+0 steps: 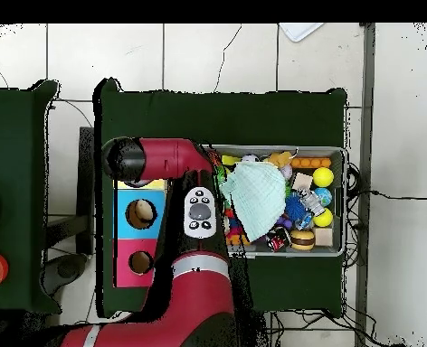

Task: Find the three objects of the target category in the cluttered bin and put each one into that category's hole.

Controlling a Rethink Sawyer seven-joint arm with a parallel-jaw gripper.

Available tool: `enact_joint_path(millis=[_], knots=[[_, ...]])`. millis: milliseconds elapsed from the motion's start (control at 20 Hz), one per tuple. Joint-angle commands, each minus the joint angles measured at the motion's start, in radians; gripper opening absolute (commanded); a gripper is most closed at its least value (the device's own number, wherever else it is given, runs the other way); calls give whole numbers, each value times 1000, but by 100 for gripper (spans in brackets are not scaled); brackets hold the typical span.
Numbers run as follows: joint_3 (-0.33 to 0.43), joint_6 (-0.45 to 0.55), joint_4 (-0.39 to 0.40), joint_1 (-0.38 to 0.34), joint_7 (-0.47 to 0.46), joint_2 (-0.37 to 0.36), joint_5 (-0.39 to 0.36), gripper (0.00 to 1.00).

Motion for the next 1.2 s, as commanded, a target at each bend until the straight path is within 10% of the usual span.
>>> enact_joint_path(millis=[50,600,1200], knots=[[-25,133,-38,18,65,2,-69,100],[-32,437,-82,4,53,-232,-53,100],[25,298,-43,-33,44,-174,-75,100]])
